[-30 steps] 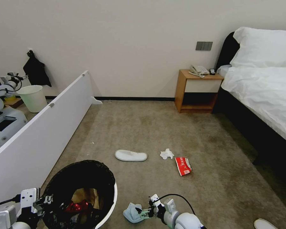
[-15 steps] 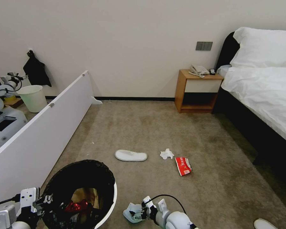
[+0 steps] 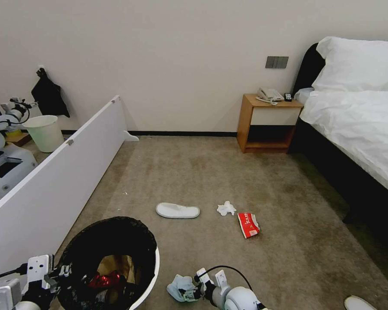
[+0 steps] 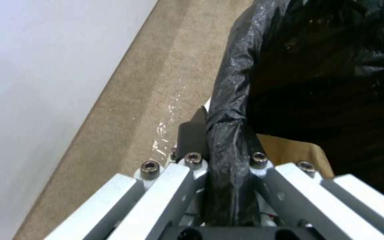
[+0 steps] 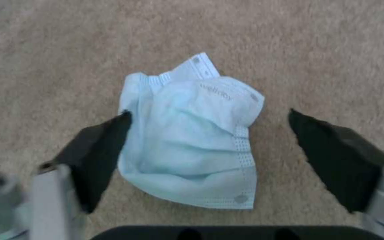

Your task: Pick up the trash bin, then pick up the garbage from the floor and place it into the trash bin.

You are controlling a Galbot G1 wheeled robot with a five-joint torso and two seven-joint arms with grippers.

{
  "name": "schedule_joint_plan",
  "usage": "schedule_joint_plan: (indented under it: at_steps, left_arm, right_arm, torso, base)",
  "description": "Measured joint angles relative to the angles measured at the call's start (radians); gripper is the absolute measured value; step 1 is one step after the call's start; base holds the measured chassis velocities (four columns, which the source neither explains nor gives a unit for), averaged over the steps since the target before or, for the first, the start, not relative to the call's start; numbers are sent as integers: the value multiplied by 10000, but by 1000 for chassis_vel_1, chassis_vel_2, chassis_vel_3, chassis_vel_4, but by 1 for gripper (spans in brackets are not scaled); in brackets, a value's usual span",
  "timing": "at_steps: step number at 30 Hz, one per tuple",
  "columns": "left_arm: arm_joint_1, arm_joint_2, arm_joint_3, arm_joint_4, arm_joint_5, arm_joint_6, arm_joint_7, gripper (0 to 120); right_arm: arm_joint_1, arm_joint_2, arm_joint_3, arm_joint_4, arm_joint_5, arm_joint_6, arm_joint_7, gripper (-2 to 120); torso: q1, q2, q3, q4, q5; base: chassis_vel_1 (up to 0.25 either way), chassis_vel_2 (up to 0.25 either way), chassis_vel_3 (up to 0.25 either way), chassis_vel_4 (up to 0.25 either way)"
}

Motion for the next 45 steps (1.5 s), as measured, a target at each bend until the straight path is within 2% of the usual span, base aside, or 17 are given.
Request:
schedule_joint_plan:
  at_steps: [1, 2, 4, 5, 7, 8, 10, 14, 16, 20, 21, 23, 24, 36, 45]
  left_arm:
    - [1, -4, 3, -1, 0, -1, 1, 3]
    - [1, -4, 3, -1, 0, -1, 1, 3]
    - [3, -4, 5, -2, 1, -6, 6, 3]
    - [3, -4, 5, -2, 1, -6, 6, 3]
    - [5, -1, 5, -1, 2, -15, 11, 3]
    - [5, -1, 5, -1, 2, -15, 11, 3]
    - [6, 13, 6, -2, 2, -17, 15, 3]
    - [0, 26, 5, -1, 0, -20, 17, 3]
    - [-16, 33, 17, 5, -3, -23, 20, 3]
    - [-33, 36, 25, 20, -4, -23, 23, 3]
    - [-40, 42, 26, 28, -9, -24, 23, 3]
    - [-43, 44, 26, 32, -14, -24, 24, 3]
    - [-43, 45, 26, 41, -20, -24, 25, 3]
    - [-69, 58, 26, 106, -42, -35, 32, 3]
    - [-127, 103, 21, 135, -94, -36, 35, 3]
  right_arm:
    - [18, 29, 11, -85, -3, 0, -23, 80]
    - [18, 29, 11, -85, -3, 0, -23, 80]
    - [68, 106, 43, -285, -16, -7, -70, 69]
    - [68, 106, 43, -285, -16, -7, -70, 69]
    - [98, 165, 77, -462, -41, -7, -97, 59]
    - [98, 165, 77, -462, -41, -7, -97, 59]
    - [130, 177, 106, -550, -55, -8, -132, 47]
    - [158, 178, 121, -607, -57, -12, -150, 37]
    - [187, 194, 133, -690, -57, -17, -162, 25]
    - [215, 215, 130, -758, -48, -18, -188, 17]
    - [256, 238, 117, -866, -61, -18, -237, 9]
    - [289, 261, 115, -952, -86, -17, -276, 5]
    - [343, 293, 118, -1067, -121, -5, -320, 0]
    - [455, 299, 114, -1091, -141, 63, -447, 0]
    - [285, 47, 151, -376, -107, 176, -454, 0]
  torso:
    - [0, 0, 0, 0, 0]
    - [0, 0, 0, 0, 0]
    - [0, 0, 0, 0, 0]
    - [0, 0, 0, 0, 0]
    - [0, 0, 0, 0, 0]
    - [0, 0, 0, 0, 0]
    - [0, 0, 0, 0, 0]
    - [0, 0, 0, 0, 0]
    - [0, 0, -1, 0, 0]
    - [0, 0, 0, -1, 0]
    - [0, 0, -1, 0, 0]
    - [0, 0, 0, 0, 0]
    - [0, 0, 0, 0, 0]
    - [0, 0, 0, 0, 0]
    - [0, 0, 0, 0, 0]
  base:
    - [0, 0, 0, 0]
    - [0, 0, 0, 0]
    - [0, 0, 0, 0]
    - [0, 0, 0, 0]
    - [0, 0, 0, 0]
    - [0, 0, 0, 0]
    - [0, 0, 0, 0]
    - [0, 0, 0, 0]
    - [0, 0, 0, 0]
    - [0, 0, 0, 0]
    - [0, 0, 0, 0]
    - [0, 0, 0, 0]
    - [0, 0, 0, 0]
    - [0, 0, 0, 0]
    - [0, 0, 0, 0]
